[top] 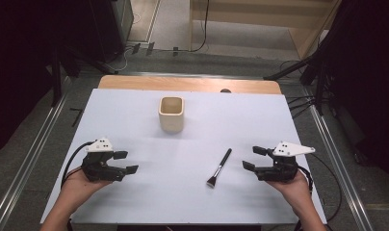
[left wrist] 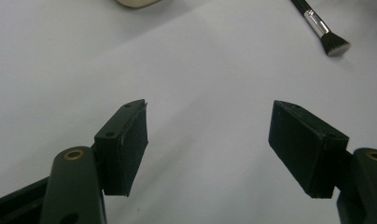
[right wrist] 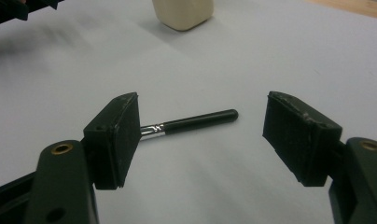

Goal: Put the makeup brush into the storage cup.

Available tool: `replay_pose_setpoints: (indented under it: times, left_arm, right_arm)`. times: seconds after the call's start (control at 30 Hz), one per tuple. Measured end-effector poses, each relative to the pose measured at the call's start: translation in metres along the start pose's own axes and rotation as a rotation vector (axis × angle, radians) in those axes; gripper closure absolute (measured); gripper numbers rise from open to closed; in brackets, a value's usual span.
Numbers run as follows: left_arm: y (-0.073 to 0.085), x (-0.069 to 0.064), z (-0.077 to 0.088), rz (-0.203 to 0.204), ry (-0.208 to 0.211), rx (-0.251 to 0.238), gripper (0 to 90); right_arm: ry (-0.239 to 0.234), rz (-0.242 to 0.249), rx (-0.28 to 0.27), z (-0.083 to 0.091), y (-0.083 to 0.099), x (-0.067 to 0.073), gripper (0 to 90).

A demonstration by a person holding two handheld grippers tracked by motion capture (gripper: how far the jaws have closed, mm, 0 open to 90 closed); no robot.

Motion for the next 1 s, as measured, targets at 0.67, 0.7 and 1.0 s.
replay_pose_setpoints:
  times: [0.67,0.7,1.0]
  left_arm:
    - [0.002,0.000,-0.003,0.002,0.002,0.031,28.7]
    - [0.002,0.000,-0.003,0.002,0.002,0.031,28.7]
    - [0.002,0.000,-0.005,-0.003,0.004,0.035,28.7]
  right_arm:
    - [-0.012,-0.029,0.059,-0.008,0.002,0.000,26.7]
    - [-0.012,-0.029,0.059,-0.008,0.002,0.000,26.7]
    - [0.006,-0.016,0.063,-0.014,-0.001,-0.002,27.2]
Point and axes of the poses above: each handheld gripper's, and its own axes: z roughly backward along the jaws, y roughly out of its underside, x roughly to its left, the point moved 5 cm from there along -z, roughly forward along the jaws, and after that the axes turned 5 degrees about -y, right-handed, at the moved point
